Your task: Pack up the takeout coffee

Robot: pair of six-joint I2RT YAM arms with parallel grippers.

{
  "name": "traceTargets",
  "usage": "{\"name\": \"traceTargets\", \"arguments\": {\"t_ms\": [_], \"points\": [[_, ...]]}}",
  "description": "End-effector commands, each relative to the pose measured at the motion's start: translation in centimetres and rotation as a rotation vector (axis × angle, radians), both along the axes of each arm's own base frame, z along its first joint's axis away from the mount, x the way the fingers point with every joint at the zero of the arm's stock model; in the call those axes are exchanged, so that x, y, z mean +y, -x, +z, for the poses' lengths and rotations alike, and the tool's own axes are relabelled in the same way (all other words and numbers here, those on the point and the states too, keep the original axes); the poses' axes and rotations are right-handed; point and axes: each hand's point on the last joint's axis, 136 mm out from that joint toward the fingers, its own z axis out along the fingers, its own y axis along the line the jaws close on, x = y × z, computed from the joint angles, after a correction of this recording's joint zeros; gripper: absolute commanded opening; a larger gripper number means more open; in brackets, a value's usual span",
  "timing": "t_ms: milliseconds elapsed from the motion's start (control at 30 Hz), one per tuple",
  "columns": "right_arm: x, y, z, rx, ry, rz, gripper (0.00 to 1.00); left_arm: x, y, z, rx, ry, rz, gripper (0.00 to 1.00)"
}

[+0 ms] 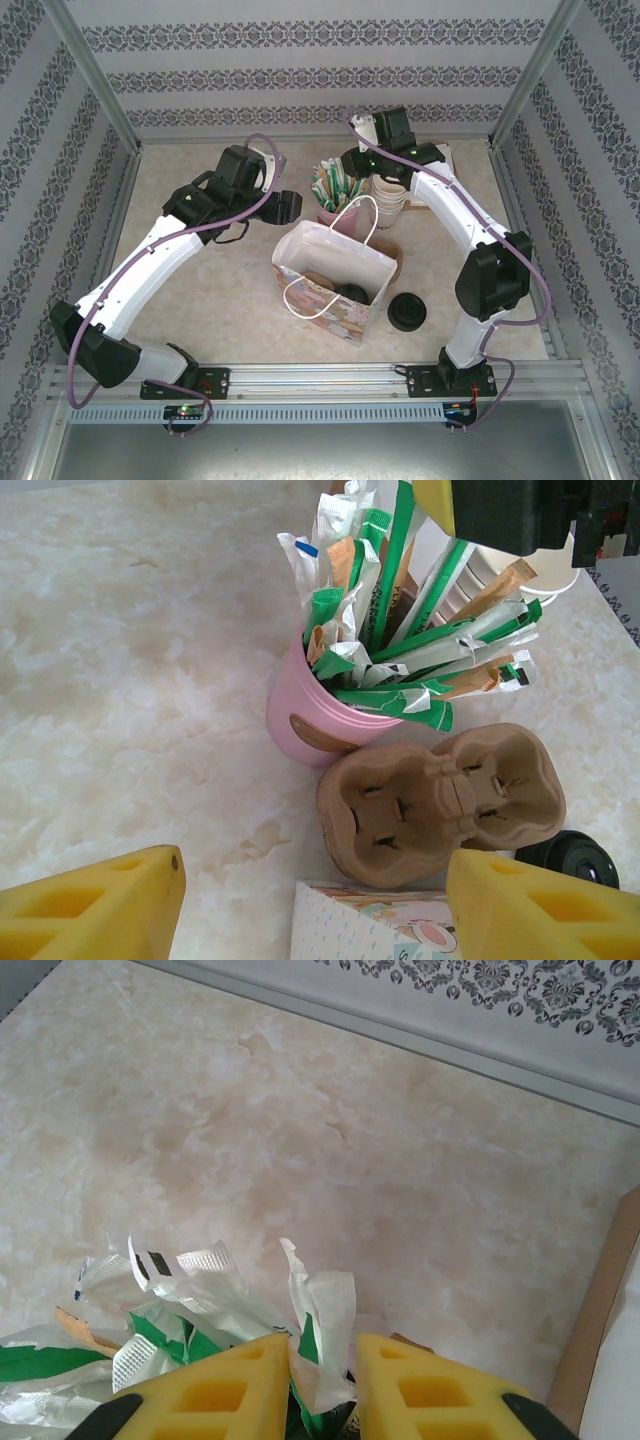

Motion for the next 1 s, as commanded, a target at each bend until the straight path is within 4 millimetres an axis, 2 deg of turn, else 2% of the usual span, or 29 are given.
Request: {"name": "traceTargets", "arguments": {"t_ms": [0,267,500,700,967], "points": [[0.0,-0.9,1.3,-0.050,-0.005,0.008,0.25,-0.2,0.3,0.8,-0.017,-0.013,-0.018,0.70],[0.3,-0.8,1.5,-0.052,-0.027,0.021,0.12,-0.3,0.3,0.6,-0.010,-0.013,-0.017,0.70],[0.0,-0.1,3.9,-0.096,-0.040,0.018,0.00,-0.1,0.4,0.7,-0.014,-0.011,-0.016,0.70],[-1.2,1.6,8.0,-0.180,-0.052,-0.010,0.00,-0.1,0.5,1.0,-0.024,-0.003,-0.012,0.70],[-2.7,6.2,15.7,-0.360,-0.094,-0.049,0.00,0.1,0.7,1.5,-0.038,0.011,-0.001,0.70]]}}
